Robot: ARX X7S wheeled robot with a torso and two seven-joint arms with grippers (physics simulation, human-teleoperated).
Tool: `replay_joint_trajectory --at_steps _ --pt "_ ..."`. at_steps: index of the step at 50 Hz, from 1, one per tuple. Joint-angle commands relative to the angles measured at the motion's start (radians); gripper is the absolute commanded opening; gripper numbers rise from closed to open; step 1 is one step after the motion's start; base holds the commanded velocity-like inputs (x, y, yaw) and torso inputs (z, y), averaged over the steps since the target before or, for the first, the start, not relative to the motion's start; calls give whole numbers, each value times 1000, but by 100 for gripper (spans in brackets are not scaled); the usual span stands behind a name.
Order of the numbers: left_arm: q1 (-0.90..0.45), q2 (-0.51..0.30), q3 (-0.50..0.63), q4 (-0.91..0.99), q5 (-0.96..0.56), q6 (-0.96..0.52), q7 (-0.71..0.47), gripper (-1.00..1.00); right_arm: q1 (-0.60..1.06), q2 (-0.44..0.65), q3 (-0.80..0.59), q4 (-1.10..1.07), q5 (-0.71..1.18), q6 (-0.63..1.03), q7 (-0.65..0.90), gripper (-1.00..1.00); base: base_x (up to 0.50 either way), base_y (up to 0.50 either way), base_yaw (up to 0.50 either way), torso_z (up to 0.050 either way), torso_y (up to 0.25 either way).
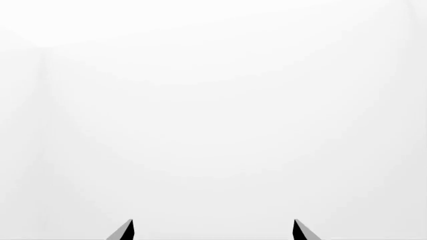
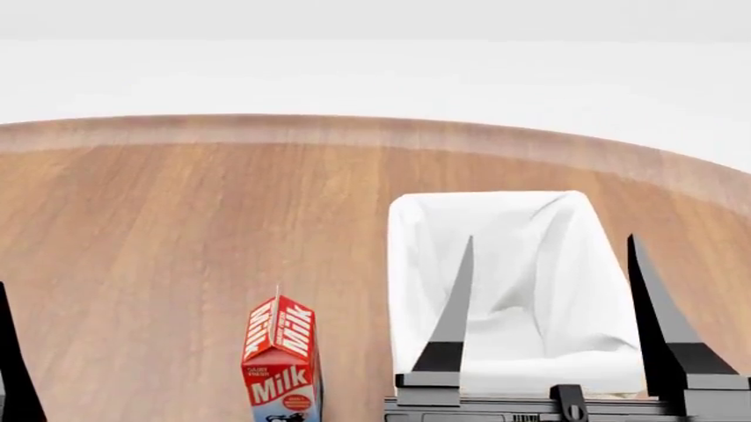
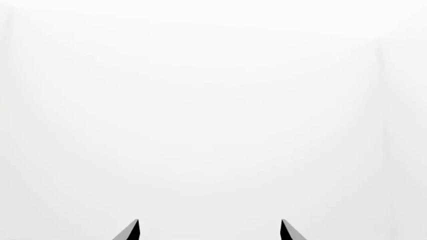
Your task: Pick up the alphabet soup and the tomato sauce, and put them in the basket.
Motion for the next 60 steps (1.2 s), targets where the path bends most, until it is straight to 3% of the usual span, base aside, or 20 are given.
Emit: replay_joint_trajectory --at_steps 1,5,12,18,25,30,37,43,51,57,60 --pt "3 -3 5 -10 -2 9 -5 100 7 7 -6 -9 1 15 5 100 0 0 0 0 0" --pt "2 -4 6 -12 -4 9 -7 100 -11 10 -13 12 -13 -31 6 100 0 0 0 0 0" --pt "-1 -6 10 -13 -4 6 -11 100 22 22 -22 -31 5 47 -5 100 0 0 0 0 0" --pt "-10 -9 15 -12 -4 -4 -13 100 133 45 15 -145 108 271 -25 100 0 0 0 0 0" --pt "-19 -12 17 -4 -9 -20 -17 100 411 62 175 -295 420 719 5 100 0 0 0 0 0" --pt "-33 -13 29 -8 -7 -29 -17 100 610 83 306 -264 866 983 176 100 0 0 0 0 0" --pt "-53 -14 45 2 -6 -58 -20 100 869 86 346 -163 1280 1278 423 100 0 0 0 0 0" --pt "-91 -16 68 26 0 -114 -22 100 1016 167 178 -90 1522 1303 658 100 0 0 0 0 0" --pt "-92 -22 74 40 3 -129 -28 100 1084 293 -86 72 1909 1122 1006 100 0 0 0 0 0" --pt "-89 -24 75 30 1 -119 -30 100 1070 332 -184 122 2007 1059 1080 100 0 0 0 0 0" --pt "-93 -27 73 45 -1 -135 -32 100 1093 368 -297 131 2056 1066 1155 100 0 0 0 0 0"
